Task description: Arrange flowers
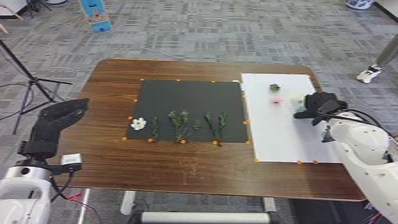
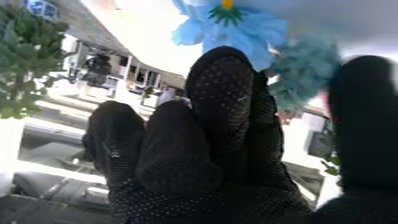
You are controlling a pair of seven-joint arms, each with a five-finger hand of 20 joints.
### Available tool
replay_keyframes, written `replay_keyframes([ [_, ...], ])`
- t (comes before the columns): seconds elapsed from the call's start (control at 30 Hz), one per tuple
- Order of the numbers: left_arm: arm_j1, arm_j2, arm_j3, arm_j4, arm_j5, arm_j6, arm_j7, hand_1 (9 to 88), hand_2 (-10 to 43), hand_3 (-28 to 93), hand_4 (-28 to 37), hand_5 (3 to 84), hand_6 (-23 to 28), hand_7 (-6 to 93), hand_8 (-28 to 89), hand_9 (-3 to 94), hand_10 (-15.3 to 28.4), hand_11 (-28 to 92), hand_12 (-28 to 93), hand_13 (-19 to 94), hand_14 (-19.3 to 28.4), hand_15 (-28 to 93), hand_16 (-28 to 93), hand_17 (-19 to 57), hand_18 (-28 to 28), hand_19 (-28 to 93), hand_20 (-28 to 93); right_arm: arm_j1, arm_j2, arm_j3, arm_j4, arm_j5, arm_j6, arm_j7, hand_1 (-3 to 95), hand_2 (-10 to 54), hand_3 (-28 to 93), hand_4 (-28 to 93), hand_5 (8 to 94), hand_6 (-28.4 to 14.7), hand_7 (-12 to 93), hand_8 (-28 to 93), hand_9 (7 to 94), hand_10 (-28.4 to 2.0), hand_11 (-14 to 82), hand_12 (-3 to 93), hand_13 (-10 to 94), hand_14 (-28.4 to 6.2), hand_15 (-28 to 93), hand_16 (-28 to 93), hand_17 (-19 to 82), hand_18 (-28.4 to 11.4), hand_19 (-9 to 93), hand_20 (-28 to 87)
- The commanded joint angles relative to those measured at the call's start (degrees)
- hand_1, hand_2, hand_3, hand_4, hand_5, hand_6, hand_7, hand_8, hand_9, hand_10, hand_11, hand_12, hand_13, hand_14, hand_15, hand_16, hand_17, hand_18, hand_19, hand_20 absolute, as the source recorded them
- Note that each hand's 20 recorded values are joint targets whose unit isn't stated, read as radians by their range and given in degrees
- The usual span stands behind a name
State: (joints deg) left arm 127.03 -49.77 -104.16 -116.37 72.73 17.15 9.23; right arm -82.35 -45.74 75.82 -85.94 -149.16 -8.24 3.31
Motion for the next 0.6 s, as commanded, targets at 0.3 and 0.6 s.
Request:
replay_keyframes([
  [0.3,2.3,0.80,-2.50,0.83,-2.64,1.05,-0.44,23.7,-4.5,73,-24.8,47.4,3.1,15.6,-8,45.7,11.9,17,12,34,12.4,10,-1,6.3,9.2,5,15,1.2,2.7,-1.2,-4.2,4.5,1.6,-1.5,49.0,4.8,55,-23,75.4,2.7,37,13,89.2,-9.4,49.0,34.5,85,-7.6,75,43,52,-23.8,93,71],
  [0.6,3.9,0.84,-4.34,0.78,-3.98,1.93,-0.33,23.7,-4.0,74,-24.8,47.7,3.0,15.7,-8,45.9,12.0,18,12,34,12.3,10,-1,6.7,8.9,4,15,1.2,6.6,-0.4,-11.0,8.7,4.3,-1.5,49.3,4.8,56,-22,75.4,2.1,36,14,88.9,-9.6,49.0,34.9,85,-7.4,75,44,52,-23.4,93,71],
])
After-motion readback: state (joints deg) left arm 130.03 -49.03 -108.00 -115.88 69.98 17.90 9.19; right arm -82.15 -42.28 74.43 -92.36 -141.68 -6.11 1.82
